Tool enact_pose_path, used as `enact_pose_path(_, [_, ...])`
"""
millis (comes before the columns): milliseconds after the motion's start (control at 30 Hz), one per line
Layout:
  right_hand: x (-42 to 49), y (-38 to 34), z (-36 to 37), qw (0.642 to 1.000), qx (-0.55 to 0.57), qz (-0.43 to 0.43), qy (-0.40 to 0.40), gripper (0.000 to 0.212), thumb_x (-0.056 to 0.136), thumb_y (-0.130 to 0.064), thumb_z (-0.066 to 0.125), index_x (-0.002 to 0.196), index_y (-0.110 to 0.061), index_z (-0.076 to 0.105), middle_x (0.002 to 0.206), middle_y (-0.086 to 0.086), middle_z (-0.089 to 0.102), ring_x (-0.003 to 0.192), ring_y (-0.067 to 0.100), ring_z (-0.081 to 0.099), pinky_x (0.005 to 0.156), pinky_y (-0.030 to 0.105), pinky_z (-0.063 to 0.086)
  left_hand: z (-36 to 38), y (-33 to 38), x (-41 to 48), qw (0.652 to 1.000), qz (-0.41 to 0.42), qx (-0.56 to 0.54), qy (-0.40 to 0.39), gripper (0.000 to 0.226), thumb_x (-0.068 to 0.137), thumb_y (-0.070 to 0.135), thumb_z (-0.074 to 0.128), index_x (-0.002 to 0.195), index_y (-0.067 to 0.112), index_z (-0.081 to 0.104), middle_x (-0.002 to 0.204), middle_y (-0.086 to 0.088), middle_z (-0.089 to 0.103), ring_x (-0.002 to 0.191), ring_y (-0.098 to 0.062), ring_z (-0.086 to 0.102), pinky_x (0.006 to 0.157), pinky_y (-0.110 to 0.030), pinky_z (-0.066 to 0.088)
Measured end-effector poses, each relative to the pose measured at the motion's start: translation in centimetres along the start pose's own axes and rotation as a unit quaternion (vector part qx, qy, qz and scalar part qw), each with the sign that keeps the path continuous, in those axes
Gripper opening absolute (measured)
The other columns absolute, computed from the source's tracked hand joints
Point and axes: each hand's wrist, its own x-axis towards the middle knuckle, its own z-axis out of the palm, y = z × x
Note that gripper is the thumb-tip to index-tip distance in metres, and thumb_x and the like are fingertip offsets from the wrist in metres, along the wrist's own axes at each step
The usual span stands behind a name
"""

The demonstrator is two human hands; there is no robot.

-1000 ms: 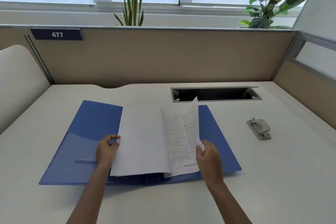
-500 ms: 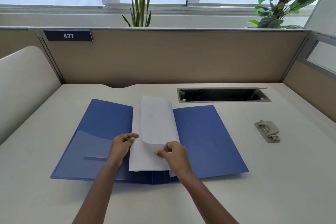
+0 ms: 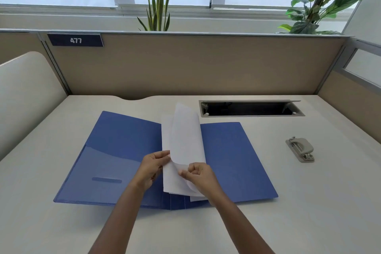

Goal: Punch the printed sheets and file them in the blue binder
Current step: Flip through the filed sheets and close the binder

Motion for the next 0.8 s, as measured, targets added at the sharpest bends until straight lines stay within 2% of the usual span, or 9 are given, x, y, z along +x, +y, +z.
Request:
enact_pose_path(67, [-0.1,0.0,-0.6,0.999,0.013,-0.008,0.051,0.034,0.082,-0.031,0.067,0.059,-0.021,0.044,0.070,-0.001,0.055,0.068,0.012,0.052,0.056,0.015,0.038,0.5,0.0,0.1,1.000,-0.002,0.010,-0.004,0.017,0.089,-0.001,0.053,0.099,0.006,0.064,0.087,-0.002,0.068,0.075,-0.013,0.065,0.059,-0.014,0.056])
enact_pose_path(133, [-0.6,0.0,-1.9,0.989,0.021,-0.049,0.137,0.030,0.086,-0.025,0.062,0.064,-0.020,0.043,0.067,-0.003,0.053,0.061,0.007,0.049,0.048,0.010,0.038,0.7,-0.1,0.3,1.000,-0.001,0.022,0.000,0.021,0.088,-0.002,0.053,0.106,0.003,0.062,0.091,-0.004,0.065,0.080,-0.015,0.062,0.061,-0.014,0.056])
enact_pose_path(167, [-1.0,0.0,-2.8,0.980,0.013,-0.082,0.182,0.025,0.087,-0.021,0.061,0.069,-0.020,0.044,0.066,-0.005,0.052,0.059,0.004,0.049,0.049,0.008,0.041,0.7,-0.1,0.4,1.000,-0.001,0.022,0.006,0.022,0.088,-0.003,0.053,0.107,0.002,0.062,0.091,-0.004,0.065,0.080,-0.016,0.061,0.063,-0.015,0.057])
enact_pose_path(267, [-1.7,1.1,-5.8,0.941,-0.072,-0.150,0.294,0.010,0.088,-0.009,0.058,0.090,-0.012,0.049,0.064,-0.007,0.050,0.053,0.003,0.052,0.048,0.005,0.040,0.0,-0.4,0.6,0.999,-0.005,0.019,0.032,0.024,0.088,-0.005,0.052,0.110,-0.001,0.062,0.093,-0.008,0.065,0.080,-0.019,0.060,0.078,-0.027,0.053])
enact_pose_path(333, [-1.7,2.4,-7.8,0.923,-0.135,-0.145,0.330,0.015,0.088,-0.004,0.056,0.103,-0.005,0.052,0.073,-0.001,0.055,0.056,0.006,0.050,0.047,0.007,0.038,-0.4,-0.7,0.6,0.999,-0.007,0.024,0.044,0.026,0.087,-0.005,0.052,0.111,-0.002,0.061,0.099,-0.012,0.064,0.081,-0.020,0.060,0.085,-0.030,0.049])
enact_pose_path(433, [-1.2,5.2,-10.0,0.922,-0.180,-0.071,0.334,0.023,0.086,0.003,0.055,0.109,-0.002,0.059,0.100,0.013,0.065,0.085,0.026,0.060,0.071,0.025,0.046,-0.9,-1.3,0.6,0.998,-0.012,0.030,0.054,0.028,0.087,-0.006,0.051,0.113,-0.003,0.060,0.104,-0.015,0.063,0.079,-0.019,0.059,0.083,-0.028,0.048])
enact_pose_path(533, [-1.1,7.6,-11.2,0.939,-0.163,0.034,0.300,0.030,0.086,0.004,0.055,0.115,0.002,0.058,0.117,0.021,0.062,0.109,0.034,0.056,0.092,0.036,0.045,-1.1,-1.7,0.6,0.997,-0.022,0.039,0.058,0.028,0.088,-0.005,0.051,0.114,-0.003,0.060,0.091,-0.007,0.064,0.076,-0.017,0.059,0.073,-0.024,0.050])
enact_pose_path(667, [-1.1,8.6,-11.4,0.945,-0.163,0.087,0.269,0.041,0.084,0.002,0.058,0.125,0.004,0.052,0.125,0.024,0.055,0.116,0.036,0.052,0.097,0.040,0.042,-1.0,-1.8,0.4,0.997,-0.024,0.044,0.056,0.028,0.088,-0.005,0.051,0.114,-0.003,0.060,0.088,-0.007,0.064,0.073,-0.016,0.058,0.057,-0.016,0.054])
enact_pose_path(800, [-0.7,9.1,-11.3,0.945,-0.142,0.147,0.254,0.048,0.081,-0.005,0.066,0.125,0.003,0.050,0.126,0.023,0.045,0.108,0.038,0.054,0.097,0.043,0.043,-1.0,-1.6,0.4,0.997,-0.019,0.042,0.060,0.029,0.088,-0.005,0.051,0.116,-0.003,0.059,0.097,-0.011,0.064,0.076,-0.016,0.059,0.071,-0.022,0.051])
